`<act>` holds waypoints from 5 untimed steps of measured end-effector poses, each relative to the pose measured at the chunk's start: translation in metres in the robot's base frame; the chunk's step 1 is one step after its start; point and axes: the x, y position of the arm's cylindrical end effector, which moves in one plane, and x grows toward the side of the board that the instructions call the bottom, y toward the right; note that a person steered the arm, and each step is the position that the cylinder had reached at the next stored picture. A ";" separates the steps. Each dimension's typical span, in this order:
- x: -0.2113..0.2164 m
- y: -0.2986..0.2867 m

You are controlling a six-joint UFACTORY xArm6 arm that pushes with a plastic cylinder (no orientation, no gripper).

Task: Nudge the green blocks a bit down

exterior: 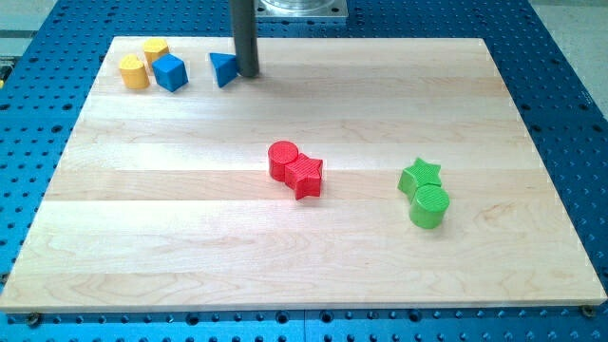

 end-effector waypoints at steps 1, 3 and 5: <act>0.010 -0.058; 0.076 -0.002; 0.157 0.189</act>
